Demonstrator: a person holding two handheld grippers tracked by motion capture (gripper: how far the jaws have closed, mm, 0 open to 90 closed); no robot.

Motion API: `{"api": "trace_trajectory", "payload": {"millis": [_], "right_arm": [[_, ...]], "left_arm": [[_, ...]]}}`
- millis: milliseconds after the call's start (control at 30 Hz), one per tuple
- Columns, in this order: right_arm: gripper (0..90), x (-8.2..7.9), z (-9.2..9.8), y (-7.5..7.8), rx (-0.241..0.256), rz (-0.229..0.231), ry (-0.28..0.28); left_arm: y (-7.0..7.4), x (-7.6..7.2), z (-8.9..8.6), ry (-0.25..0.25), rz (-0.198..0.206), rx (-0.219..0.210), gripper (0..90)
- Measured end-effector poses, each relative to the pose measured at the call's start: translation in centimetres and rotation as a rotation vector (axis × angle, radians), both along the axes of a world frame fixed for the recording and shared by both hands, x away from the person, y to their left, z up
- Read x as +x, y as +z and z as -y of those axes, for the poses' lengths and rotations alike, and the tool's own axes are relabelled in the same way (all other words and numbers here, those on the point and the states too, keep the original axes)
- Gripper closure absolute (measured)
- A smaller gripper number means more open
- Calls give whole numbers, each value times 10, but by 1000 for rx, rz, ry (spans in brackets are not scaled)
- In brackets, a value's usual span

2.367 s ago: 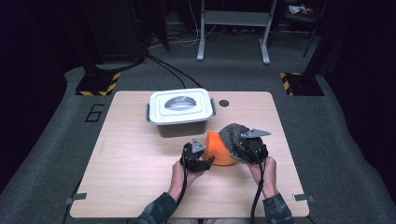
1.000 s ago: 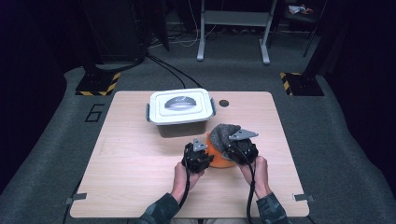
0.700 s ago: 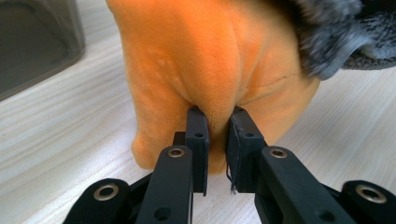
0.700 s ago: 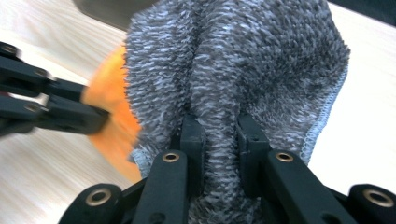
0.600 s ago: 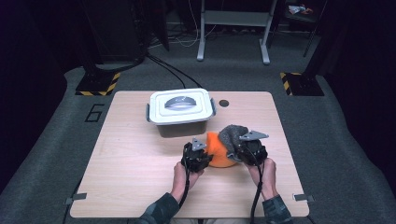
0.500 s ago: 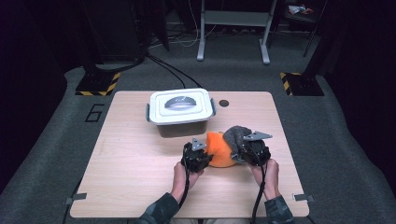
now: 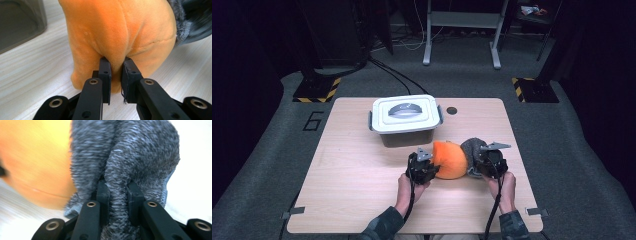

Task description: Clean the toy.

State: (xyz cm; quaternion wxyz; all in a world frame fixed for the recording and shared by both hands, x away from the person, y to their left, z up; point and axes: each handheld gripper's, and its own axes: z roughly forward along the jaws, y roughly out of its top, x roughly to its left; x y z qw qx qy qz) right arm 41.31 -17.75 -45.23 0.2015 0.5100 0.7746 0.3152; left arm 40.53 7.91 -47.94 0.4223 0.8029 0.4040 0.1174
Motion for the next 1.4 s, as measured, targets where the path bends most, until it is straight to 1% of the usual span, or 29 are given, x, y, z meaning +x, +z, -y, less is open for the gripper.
{"api": "trace_trajectory", "payload": {"millis": [67,167,200,233,267,333,400,433,500,533,567,600,667,700,833,867,900,1033,1067,1100,1267,1300,1400], "right_arm": [[761,-6,-3,13,15,40,12],[761,-14,-11,33,37,91,75],[761,-16,-16,38,33,105,104],[760,-18,-22,42,36,110,122],[761,-20,-28,46,42,114,139],[760,-21,-39,49,43,121,185],[760,-20,-50,48,34,119,213],[760,-18,-56,46,17,112,223],[760,-14,-62,40,-1,97,222],[759,-13,-65,37,-3,84,214],[760,-12,-66,35,-5,84,206],[760,-11,-66,34,-15,91,215],[761,-12,-65,35,-22,96,212],[760,-13,-64,35,-22,91,203],[760,-12,-54,34,-19,86,184],[760,-12,-52,33,-18,89,170],[760,-11,-49,32,-21,85,169],[759,-11,-37,27,-14,72,131],[759,-10,-34,25,-13,69,118],[758,-10,-30,24,-15,62,112],[757,-4,-16,12,-16,42,64],[757,-3,-14,10,-14,30,63],[757,1,-10,2,-10,5,36]], "left_arm": [[0,0,1,1,4,-1,796],[0,-1,1,-1,8,6,795],[0,-2,2,2,6,0,795],[0,-2,3,-2,3,2,794],[0,-2,4,3,9,3,794],[1,-2,4,-9,10,18,794],[1,-2,4,-11,3,15,794],[1,-1,3,-11,6,18,794],[1,-1,3,-11,0,11,793],[1,-1,3,-11,2,16,793],[1,-1,2,-11,2,16,793],[1,0,2,-12,0,14,793],[1,0,3,-11,1,13,793],[0,0,3,-9,3,8,793],[0,0,3,-9,-2,4,793],[0,0,2,-9,-4,3,793],[0,0,2,-9,-2,4,792],[0,0,3,-8,1,7,792],[0,0,2,-10,-2,7,793],[0,0,3,0,-1,-5,792],[0,0,3,-1,1,-8,793],[0,0,3,-2,1,-7,792],[0,0,4,-2,2,-4,792]]}}
